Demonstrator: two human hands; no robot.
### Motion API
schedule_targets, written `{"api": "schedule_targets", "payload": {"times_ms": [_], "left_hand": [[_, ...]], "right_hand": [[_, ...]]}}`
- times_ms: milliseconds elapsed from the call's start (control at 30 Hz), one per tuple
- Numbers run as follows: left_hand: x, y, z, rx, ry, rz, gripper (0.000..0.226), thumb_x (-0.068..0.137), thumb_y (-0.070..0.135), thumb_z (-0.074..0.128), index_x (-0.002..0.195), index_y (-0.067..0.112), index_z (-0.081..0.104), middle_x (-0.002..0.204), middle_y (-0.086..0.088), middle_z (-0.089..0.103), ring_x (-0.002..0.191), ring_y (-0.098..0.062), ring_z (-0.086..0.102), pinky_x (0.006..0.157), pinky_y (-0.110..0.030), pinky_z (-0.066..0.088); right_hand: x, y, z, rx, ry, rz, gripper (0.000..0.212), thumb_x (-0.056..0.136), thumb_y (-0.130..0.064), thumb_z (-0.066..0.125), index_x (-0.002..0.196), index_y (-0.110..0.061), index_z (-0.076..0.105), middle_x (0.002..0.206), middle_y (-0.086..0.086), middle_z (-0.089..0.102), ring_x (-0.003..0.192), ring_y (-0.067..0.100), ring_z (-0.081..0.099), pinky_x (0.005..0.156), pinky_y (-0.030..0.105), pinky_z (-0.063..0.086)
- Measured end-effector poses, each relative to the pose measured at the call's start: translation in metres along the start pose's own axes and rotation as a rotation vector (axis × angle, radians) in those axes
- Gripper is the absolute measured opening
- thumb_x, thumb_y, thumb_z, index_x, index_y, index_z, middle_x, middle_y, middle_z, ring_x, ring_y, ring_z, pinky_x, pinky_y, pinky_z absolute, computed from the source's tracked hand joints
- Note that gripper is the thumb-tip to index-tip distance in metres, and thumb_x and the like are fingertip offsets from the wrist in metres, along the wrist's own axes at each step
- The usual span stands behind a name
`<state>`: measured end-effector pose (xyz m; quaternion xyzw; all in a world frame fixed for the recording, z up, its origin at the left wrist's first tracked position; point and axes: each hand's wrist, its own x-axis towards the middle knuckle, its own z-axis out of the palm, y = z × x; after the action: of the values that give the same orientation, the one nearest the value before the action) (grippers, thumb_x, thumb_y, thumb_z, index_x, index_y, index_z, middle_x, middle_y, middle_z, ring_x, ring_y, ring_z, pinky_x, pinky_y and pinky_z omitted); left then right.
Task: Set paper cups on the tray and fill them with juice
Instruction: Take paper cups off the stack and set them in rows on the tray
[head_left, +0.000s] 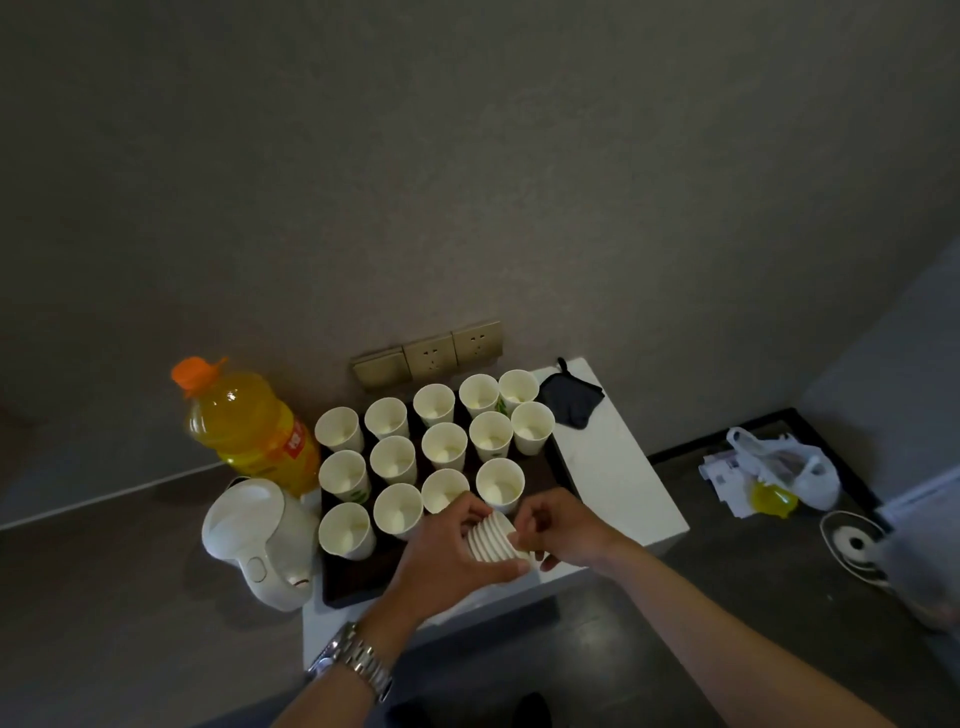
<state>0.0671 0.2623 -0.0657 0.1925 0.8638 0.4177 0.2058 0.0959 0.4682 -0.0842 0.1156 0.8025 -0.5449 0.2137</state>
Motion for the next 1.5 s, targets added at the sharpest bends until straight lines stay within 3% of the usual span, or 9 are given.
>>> {"api": "schedule_targets", "payload": {"times_ms": [233,600,800,933,1067,1267,1500], "left_hand": [[0.011,0.003,0.009,-0.05,-0.037,0.053,0.071,0.058,0.066,0.09,0.113,0.038,0.055,0.106,0.019,0.067,0.101,-0.005,0.066,0.083,-0.023,0.059],[0.014,-0.001,0.015,-0.111,-0.04,0.117,0.062,0.065,0.052,0.092,0.112,0.035,0.056,0.105,0.023,0.066,0.1,-0.006,0.067,0.082,-0.024,0.06],[0.011,-0.009,0.009,-0.098,-0.056,0.132,0.056,0.069,0.048,0.089,0.112,0.033,0.057,0.104,0.016,0.067,0.097,-0.009,0.068,0.08,-0.029,0.061],[0.006,-0.023,-0.003,-0.063,-0.014,0.119,0.052,0.068,0.053,0.088,0.108,0.035,0.059,0.104,0.019,0.067,0.095,-0.006,0.066,0.076,-0.026,0.059],[0.002,-0.032,-0.004,-0.07,0.005,0.078,0.058,0.066,0.064,0.083,0.112,0.038,0.059,0.106,0.02,0.065,0.1,-0.005,0.063,0.084,-0.029,0.057],[-0.003,-0.03,0.001,-0.101,0.017,0.032,0.064,0.064,0.068,0.083,0.115,0.039,0.057,0.11,0.019,0.064,0.104,-0.001,0.061,0.086,-0.021,0.053],[-0.011,-0.038,0.003,-0.099,0.011,0.005,0.064,0.063,0.071,0.083,0.114,0.043,0.055,0.112,0.019,0.063,0.104,0.001,0.06,0.09,-0.028,0.056]], "right_hand": [[-0.007,-0.002,-0.017,-0.021,-0.007,0.008,0.013,0.089,-0.018,0.076,0.094,-0.007,0.07,0.088,0.001,0.07,0.076,0.014,0.069,0.065,0.025,0.06],[-0.012,-0.004,-0.025,-0.025,-0.059,0.014,0.005,0.09,-0.014,0.075,0.086,-0.013,0.071,0.082,-0.002,0.069,0.075,0.012,0.067,0.066,0.026,0.06],[-0.011,-0.01,-0.028,0.006,-0.079,0.039,0.002,0.091,-0.005,0.069,0.091,-0.007,0.07,0.095,0.009,0.069,0.083,0.018,0.068,0.069,0.03,0.061],[-0.013,-0.009,-0.049,0.098,0.056,0.081,0.005,0.093,-0.004,0.065,0.095,-0.006,0.069,0.107,0.018,0.066,0.089,0.028,0.069,0.065,0.029,0.059],[-0.005,0.004,-0.072,0.161,0.206,0.158,0.004,0.095,-0.01,0.067,0.093,-0.006,0.068,0.086,0.015,0.064,0.071,0.021,0.063,0.069,0.042,0.064],[0.014,0.016,-0.087,0.202,0.462,0.235,0.007,0.096,-0.008,0.06,0.101,-0.002,0.057,0.078,0.021,0.069,0.059,0.023,0.062,0.053,0.035,0.06],[0.043,0.024,-0.06,0.104,0.609,0.237,0.002,0.091,-0.003,0.055,0.092,-0.004,0.055,0.071,0.023,0.069,0.051,0.026,0.065,0.055,0.043,0.063]]}}
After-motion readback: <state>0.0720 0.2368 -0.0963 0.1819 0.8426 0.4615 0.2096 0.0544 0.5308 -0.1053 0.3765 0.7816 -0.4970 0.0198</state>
